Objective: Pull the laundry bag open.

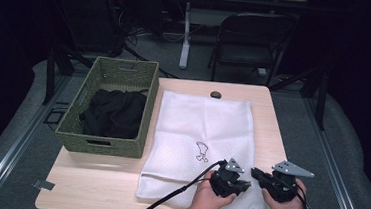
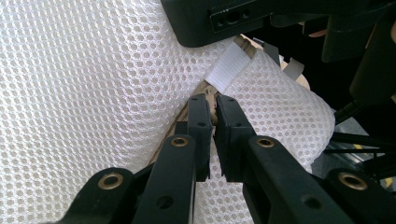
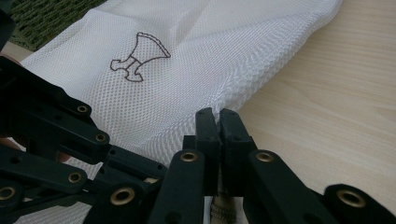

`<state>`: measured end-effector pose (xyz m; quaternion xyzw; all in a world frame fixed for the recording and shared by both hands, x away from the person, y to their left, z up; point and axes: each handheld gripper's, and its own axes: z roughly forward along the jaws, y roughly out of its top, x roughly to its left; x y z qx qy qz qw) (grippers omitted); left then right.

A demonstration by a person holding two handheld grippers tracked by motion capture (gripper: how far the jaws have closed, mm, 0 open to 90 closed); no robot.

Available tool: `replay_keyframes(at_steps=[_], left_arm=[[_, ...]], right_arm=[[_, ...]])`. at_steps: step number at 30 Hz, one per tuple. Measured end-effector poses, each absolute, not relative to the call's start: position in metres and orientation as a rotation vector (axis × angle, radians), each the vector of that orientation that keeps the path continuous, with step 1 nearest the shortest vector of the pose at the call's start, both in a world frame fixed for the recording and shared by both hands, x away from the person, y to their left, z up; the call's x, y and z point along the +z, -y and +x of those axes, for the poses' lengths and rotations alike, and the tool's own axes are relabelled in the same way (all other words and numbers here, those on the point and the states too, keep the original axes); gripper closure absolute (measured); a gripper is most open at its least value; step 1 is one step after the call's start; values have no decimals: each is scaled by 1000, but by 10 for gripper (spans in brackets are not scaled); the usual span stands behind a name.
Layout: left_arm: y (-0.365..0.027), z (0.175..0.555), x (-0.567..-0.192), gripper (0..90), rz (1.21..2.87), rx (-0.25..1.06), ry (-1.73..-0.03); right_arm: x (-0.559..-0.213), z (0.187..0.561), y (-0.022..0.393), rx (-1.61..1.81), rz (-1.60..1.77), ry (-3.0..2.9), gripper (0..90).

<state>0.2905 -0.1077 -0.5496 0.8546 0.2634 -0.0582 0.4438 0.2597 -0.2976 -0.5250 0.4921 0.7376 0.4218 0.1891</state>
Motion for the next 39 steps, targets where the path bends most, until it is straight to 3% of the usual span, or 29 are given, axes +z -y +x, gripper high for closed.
replay_keyframes(at_steps=[19, 33, 39], left_arm=[[107, 291, -551, 868, 2118, -158, -652], [108, 292, -551, 869, 2121, -160, -660], [108, 293, -550, 869, 2119, -158, -660]], right_arm=[[-529, 261, 302, 1197, 1407, -2073, 825], [-533, 258, 307, 1215, 1435, -2048, 624], [-533, 253, 312, 1216, 1459, -2035, 597]])
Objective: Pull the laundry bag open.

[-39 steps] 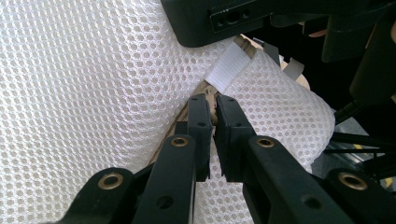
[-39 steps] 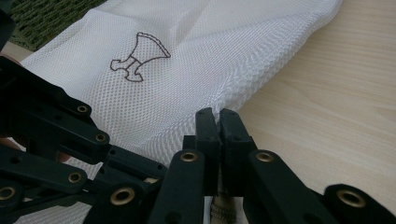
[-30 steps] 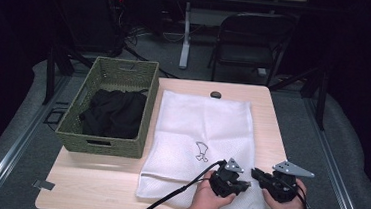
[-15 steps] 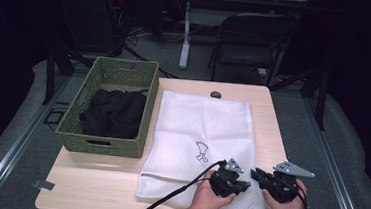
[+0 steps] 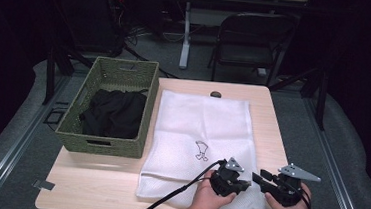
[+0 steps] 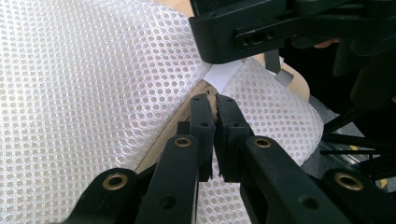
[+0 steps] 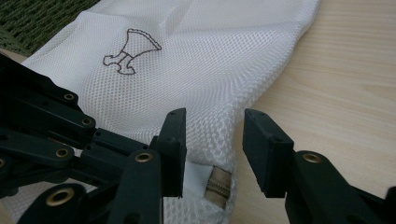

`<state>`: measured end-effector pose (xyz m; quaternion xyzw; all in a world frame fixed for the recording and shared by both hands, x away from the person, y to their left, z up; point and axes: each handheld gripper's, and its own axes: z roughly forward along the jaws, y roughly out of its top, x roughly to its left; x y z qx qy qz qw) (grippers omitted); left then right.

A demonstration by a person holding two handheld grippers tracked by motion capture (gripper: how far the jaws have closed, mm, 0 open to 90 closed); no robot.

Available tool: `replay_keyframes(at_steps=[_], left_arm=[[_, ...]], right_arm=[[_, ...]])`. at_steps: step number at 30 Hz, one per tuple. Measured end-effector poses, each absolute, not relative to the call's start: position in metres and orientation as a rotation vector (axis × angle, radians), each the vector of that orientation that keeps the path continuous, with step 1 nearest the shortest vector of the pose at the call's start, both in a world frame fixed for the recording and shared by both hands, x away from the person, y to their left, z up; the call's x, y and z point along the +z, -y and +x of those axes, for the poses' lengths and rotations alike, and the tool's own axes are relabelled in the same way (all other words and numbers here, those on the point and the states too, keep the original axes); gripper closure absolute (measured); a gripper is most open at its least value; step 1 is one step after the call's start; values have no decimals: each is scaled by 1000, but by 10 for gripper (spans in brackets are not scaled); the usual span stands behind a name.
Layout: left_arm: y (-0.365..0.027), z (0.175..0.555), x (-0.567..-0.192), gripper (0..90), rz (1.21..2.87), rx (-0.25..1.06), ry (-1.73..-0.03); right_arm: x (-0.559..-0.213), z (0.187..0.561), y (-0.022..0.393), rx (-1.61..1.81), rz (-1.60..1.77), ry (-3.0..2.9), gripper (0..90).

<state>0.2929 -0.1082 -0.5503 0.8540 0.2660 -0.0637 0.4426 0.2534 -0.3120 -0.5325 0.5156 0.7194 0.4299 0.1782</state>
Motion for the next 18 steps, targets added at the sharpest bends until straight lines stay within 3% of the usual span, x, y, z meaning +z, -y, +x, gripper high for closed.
replay_keyframes(at_steps=[18], left_arm=[[104, 292, -543, 869, 2094, -149, -644]], right_arm=[[-536, 246, 320, 1313, 1536, -2065, 562]])
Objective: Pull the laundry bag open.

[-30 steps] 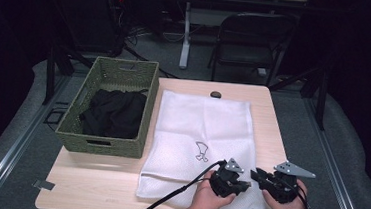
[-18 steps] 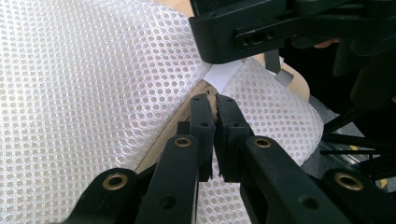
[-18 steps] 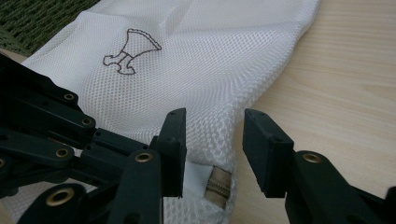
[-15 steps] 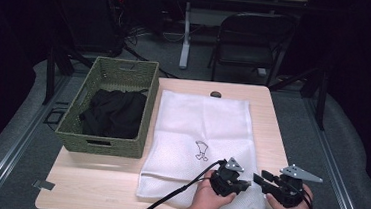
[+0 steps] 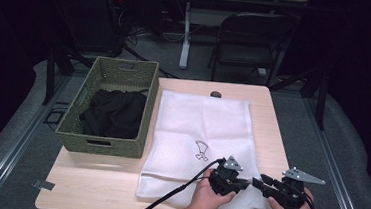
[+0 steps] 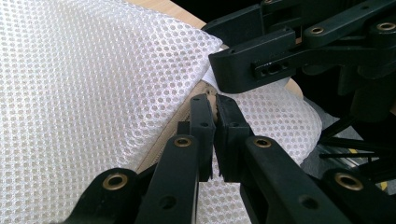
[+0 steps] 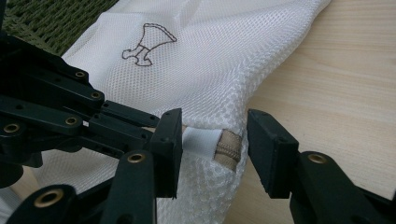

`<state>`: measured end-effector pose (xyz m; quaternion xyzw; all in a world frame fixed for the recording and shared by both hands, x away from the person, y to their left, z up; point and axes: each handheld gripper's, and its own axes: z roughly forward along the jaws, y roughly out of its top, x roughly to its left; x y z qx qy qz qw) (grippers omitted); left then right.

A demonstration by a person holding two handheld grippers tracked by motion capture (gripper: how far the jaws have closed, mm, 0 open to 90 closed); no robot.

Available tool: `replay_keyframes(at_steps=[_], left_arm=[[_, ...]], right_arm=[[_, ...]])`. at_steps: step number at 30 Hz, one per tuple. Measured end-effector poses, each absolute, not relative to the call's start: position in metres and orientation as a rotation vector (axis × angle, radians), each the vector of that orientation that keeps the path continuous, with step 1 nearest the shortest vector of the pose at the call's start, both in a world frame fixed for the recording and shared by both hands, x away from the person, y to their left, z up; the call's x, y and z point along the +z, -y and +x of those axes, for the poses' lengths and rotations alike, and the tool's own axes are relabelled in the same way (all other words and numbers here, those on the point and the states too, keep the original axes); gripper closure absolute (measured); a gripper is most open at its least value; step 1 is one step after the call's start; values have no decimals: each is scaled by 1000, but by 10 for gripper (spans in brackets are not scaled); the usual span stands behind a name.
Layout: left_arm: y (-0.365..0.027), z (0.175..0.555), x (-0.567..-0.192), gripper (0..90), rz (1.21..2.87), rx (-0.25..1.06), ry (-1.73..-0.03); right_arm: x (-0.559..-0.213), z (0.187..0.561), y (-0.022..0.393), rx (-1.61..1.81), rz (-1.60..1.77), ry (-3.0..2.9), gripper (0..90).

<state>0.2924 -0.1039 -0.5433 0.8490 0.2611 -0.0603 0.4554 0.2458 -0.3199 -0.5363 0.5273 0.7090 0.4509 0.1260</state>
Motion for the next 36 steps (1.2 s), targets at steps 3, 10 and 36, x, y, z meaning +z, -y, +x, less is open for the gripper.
replay_keyframes(at_steps=[3, 10, 36], left_arm=[[103, 293, -543, 869, 2092, -146, -637], [103, 292, -543, 869, 2090, -151, -636], [103, 294, -547, 869, 2088, -167, -638]], right_arm=[[-537, 246, 321, 1328, 1547, -2063, 563], [-538, 247, 323, 1352, 1558, -2078, 566], [-541, 251, 328, 1472, 1650, -2130, 745]])
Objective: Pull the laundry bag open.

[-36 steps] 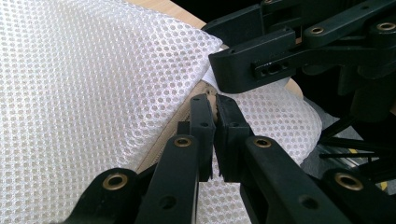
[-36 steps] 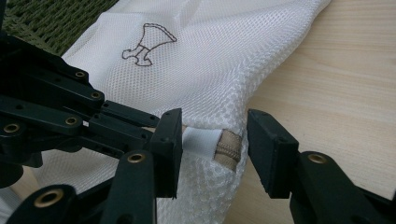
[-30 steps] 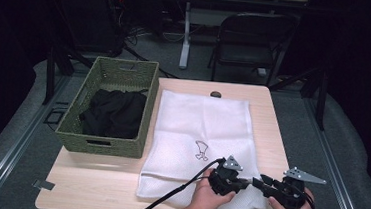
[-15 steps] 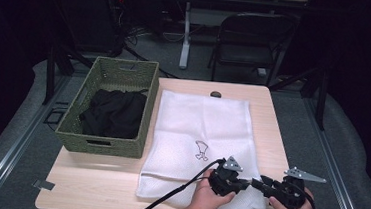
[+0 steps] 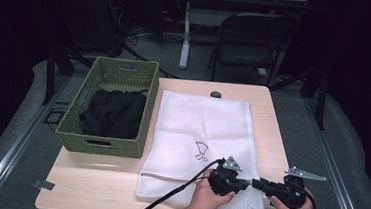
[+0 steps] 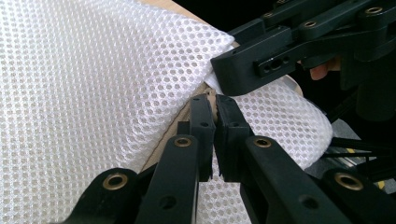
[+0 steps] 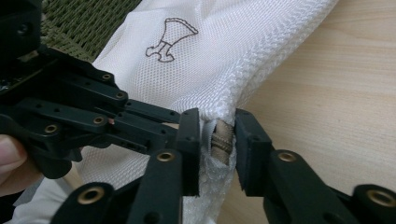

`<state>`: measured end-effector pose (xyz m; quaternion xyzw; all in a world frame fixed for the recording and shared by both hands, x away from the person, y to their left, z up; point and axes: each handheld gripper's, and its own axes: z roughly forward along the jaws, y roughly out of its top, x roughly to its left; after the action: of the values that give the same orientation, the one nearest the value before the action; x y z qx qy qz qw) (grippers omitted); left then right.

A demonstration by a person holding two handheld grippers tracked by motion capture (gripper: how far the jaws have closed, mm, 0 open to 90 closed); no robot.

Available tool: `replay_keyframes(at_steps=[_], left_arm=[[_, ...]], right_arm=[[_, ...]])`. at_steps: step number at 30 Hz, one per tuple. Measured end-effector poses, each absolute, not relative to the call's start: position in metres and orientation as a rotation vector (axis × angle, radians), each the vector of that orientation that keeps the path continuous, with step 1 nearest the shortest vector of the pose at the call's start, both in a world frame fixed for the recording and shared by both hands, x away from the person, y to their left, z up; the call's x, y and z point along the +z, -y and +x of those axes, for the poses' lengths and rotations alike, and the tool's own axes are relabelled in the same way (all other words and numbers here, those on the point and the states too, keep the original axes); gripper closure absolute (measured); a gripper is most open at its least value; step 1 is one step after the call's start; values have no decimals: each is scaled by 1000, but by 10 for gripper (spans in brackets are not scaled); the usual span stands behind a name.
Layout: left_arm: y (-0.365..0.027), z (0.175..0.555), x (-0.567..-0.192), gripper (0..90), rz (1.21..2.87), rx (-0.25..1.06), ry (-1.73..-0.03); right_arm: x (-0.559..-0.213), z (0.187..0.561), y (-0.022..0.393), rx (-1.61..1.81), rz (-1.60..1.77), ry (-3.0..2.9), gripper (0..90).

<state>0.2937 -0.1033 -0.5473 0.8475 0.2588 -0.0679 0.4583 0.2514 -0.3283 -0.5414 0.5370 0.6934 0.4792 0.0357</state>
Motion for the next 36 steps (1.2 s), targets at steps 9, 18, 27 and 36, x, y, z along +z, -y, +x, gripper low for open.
replay_keyframes(at_steps=[9, 18, 27, 36], left_arm=[[104, 294, -548, 869, 2089, -162, -653], [104, 295, -549, 869, 2090, -162, -657], [104, 294, -548, 868, 2090, -151, -667], [103, 296, -548, 868, 2074, -185, -704]], right_arm=[[-541, 251, 323, 1431, 1605, -2169, 750], [-540, 252, 321, 1375, 1573, -2199, 803], [-537, 251, 316, 1324, 1514, -2208, 818], [-536, 250, 313, 1299, 1495, -2210, 820]])
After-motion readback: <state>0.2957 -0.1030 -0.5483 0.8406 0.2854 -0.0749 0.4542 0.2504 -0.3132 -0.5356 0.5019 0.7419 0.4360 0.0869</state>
